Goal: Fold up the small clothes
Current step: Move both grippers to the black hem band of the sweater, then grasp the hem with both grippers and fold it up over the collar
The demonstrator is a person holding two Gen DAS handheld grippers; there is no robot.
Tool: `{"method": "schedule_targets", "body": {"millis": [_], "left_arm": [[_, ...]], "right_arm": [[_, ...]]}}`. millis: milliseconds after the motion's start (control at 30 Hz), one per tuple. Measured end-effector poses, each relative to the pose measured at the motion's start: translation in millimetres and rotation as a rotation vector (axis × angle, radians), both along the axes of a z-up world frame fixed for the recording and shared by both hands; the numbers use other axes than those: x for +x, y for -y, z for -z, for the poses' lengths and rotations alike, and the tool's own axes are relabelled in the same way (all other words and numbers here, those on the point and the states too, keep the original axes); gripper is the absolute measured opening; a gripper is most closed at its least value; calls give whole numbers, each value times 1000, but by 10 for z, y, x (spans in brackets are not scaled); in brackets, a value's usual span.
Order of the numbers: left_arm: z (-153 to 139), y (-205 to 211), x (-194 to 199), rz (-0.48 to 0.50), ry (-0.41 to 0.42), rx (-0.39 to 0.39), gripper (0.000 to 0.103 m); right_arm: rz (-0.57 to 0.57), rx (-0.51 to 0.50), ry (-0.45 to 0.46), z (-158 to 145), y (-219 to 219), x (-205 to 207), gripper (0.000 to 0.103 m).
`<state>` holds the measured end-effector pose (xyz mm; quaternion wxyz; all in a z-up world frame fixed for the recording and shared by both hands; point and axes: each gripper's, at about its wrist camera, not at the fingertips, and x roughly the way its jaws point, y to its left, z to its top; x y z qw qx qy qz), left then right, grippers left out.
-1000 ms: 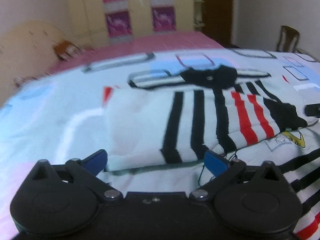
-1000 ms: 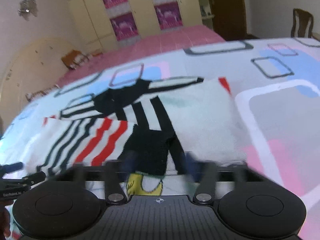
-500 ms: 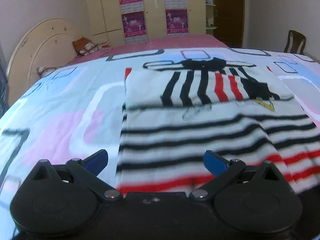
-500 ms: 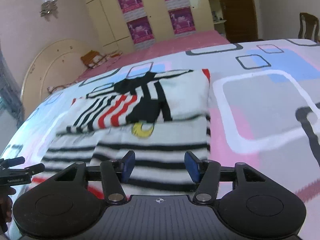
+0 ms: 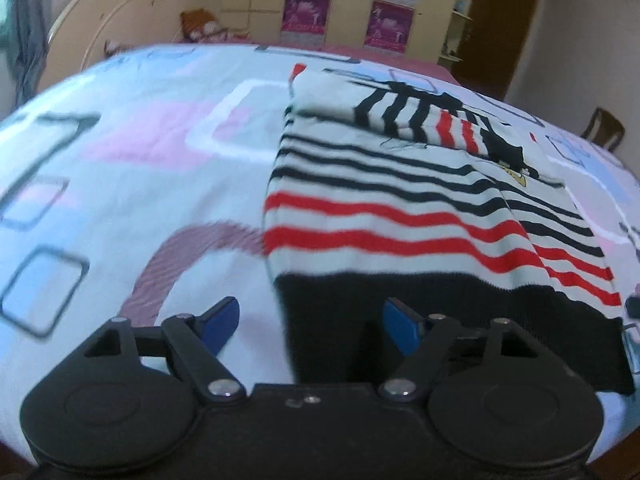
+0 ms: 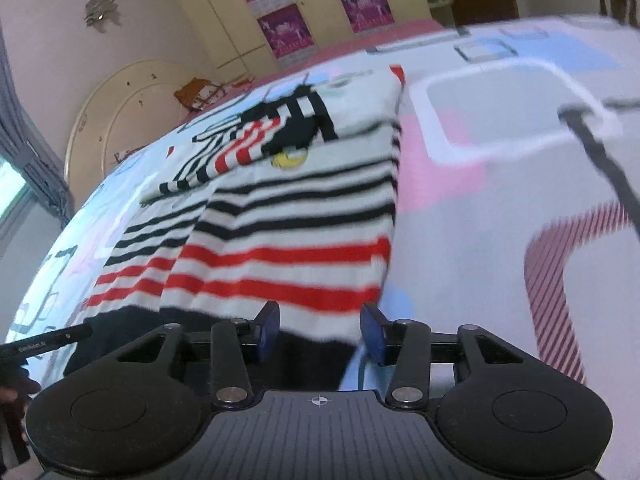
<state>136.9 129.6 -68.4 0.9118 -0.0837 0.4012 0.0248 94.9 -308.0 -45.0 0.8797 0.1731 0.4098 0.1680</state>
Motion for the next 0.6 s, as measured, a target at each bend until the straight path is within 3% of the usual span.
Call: {"method": "schedule_targets", "body": {"millis": [200, 333, 433, 533, 567, 600], "left_arm": [[97, -163, -89, -7, 3, -158, 69], [142, -249, -95, 23, 0, -313, 54], [203, -305, -3, 36, 0, -401, 54], [295, -418, 174, 56, -6, -536, 54], [332, -461, 210, 49, -3, -587, 53], [357, -485, 228, 45, -1, -619, 52]], "right_arm": [[45, 108, -79, 207, 159, -63, 46], [38, 210, -113, 245, 234, -89, 46], [7, 288, -145, 295, 212, -88, 46], [-1, 335, -147, 318, 184, -23, 45], [1, 353, -151, 338, 178, 7, 44], [1, 367, -157, 355, 179, 34, 36]]}}
